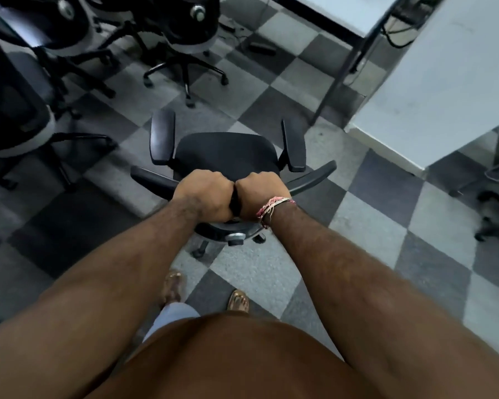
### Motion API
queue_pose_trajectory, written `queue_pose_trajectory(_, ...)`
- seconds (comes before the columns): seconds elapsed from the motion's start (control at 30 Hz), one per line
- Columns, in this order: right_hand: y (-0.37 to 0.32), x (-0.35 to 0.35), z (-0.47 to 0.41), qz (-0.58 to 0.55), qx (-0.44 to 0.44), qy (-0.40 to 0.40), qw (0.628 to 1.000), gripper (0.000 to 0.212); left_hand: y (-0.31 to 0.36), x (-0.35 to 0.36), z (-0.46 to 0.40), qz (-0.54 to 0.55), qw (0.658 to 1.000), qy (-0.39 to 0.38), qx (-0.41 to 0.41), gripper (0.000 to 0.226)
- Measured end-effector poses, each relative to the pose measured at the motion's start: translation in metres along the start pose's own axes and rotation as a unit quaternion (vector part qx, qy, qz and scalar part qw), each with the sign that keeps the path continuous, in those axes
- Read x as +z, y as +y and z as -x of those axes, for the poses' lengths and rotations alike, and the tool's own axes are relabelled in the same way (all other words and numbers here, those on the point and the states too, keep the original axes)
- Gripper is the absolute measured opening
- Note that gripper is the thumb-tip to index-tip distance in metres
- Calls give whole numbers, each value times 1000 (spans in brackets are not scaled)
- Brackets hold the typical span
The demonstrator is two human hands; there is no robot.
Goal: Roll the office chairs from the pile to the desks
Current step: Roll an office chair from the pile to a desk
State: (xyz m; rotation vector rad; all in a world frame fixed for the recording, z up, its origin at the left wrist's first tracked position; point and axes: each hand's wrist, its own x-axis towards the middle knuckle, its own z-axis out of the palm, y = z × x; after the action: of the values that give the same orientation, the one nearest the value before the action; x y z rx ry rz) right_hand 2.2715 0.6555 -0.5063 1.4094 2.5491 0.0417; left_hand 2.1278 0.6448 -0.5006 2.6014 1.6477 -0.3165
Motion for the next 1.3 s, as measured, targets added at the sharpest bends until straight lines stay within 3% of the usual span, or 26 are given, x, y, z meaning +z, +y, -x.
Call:
queue_pose_trajectory(0.23, 18, 11, 36, -40, 128, -7, 991, 19, 26, -6, -32, -22, 992, 5, 124, 28)
queue_pose_trajectory(0.6, 9, 16, 59, -71, 282, -29, 956, 12, 39, -8, -57, -51, 967, 0, 248, 22)
queue_pose_trajectory(1.3, -3, 4, 6, -62, 349, -39, 934, 19, -13, -17, -109, -75, 928, -15, 364, 22)
